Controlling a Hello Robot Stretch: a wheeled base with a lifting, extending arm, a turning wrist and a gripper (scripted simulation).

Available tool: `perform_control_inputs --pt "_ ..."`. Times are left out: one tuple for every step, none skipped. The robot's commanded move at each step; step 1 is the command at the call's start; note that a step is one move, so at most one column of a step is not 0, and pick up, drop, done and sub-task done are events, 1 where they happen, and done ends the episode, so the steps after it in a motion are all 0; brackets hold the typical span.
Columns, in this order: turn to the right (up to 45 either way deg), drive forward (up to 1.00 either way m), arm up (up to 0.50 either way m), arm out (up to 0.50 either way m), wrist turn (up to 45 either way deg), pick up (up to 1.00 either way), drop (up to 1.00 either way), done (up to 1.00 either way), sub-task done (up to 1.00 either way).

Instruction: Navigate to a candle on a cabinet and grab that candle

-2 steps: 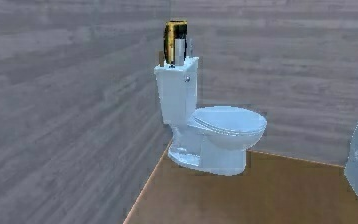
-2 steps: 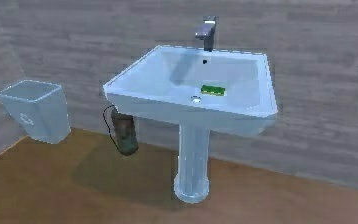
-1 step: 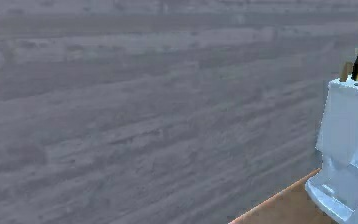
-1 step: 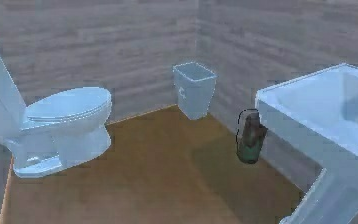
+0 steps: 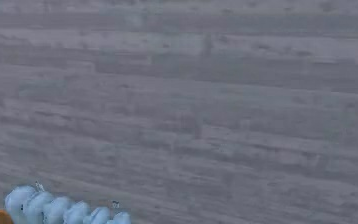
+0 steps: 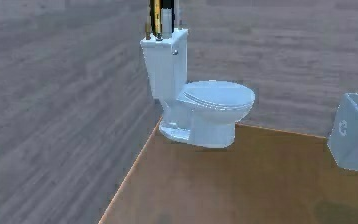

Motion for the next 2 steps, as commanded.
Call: perform_control_inputs --pt "-45.0 0.0 0.0 0.0 0.0 0.0 0.0 0.0 0.0" --pt "-30.0 0.0 0.0 0.0 0.0 0.0 0.0 0.0 0.0"
